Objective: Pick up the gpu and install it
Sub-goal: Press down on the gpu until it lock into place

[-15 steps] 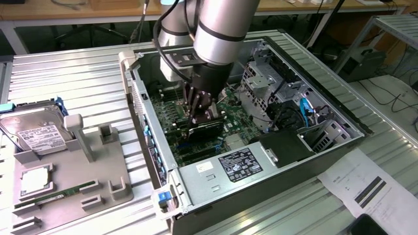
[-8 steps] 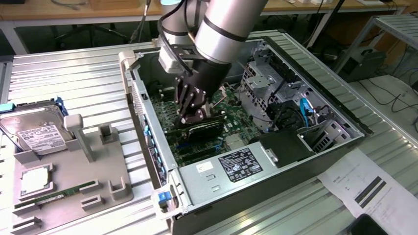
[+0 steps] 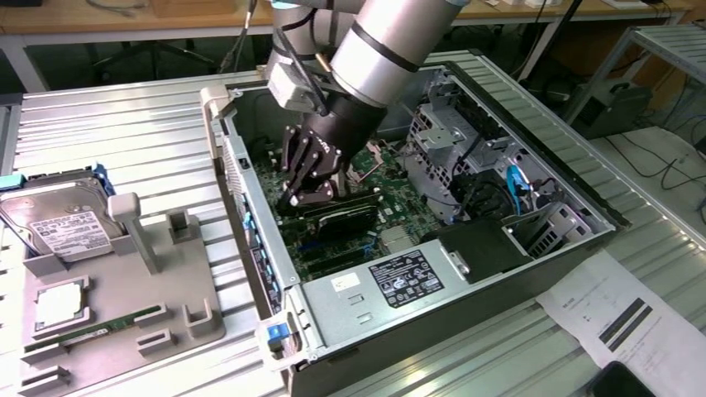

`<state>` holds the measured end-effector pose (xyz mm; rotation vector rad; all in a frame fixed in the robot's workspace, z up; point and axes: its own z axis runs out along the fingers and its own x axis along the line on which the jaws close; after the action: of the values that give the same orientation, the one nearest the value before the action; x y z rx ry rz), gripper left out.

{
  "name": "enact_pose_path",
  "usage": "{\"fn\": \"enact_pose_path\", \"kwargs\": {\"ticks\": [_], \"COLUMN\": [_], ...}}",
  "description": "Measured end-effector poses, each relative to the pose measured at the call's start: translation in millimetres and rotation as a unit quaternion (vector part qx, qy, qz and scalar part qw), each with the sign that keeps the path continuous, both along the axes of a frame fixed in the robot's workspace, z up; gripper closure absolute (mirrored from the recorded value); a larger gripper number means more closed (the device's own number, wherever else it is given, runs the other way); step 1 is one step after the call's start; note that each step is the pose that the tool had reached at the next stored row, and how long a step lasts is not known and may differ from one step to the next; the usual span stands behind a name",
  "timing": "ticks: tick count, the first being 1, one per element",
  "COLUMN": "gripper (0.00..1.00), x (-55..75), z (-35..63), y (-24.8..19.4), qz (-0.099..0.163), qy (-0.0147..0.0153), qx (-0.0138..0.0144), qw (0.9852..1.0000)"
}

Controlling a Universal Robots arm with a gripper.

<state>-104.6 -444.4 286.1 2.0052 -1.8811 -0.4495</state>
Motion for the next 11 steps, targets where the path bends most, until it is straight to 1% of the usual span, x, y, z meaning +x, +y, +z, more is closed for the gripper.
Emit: {"fn": "enact_pose_path", "kwargs": {"ticks": [1, 3, 4, 8, 11], "gripper": [0.89, 0.89, 0.89, 0.89, 0.89], "x": [0.1, 0.1, 0.1, -0.2, -0.9], "z": [0.0, 0.0, -0.1, -6.2, -7.0], "y": [0.0, 0.0, 0.0, 0.0, 0.0], "qz": [0.0, 0.0, 0.0, 0.0, 0.0], "qy": [0.0057, 0.0197, 0.0211, 0.0211, 0.0212], "qx": [0.0001, 0.0, -0.0001, 0.0001, -0.0001], "qw": [1.0, 0.9998, 0.9998, 0.9998, 0.9998]}}
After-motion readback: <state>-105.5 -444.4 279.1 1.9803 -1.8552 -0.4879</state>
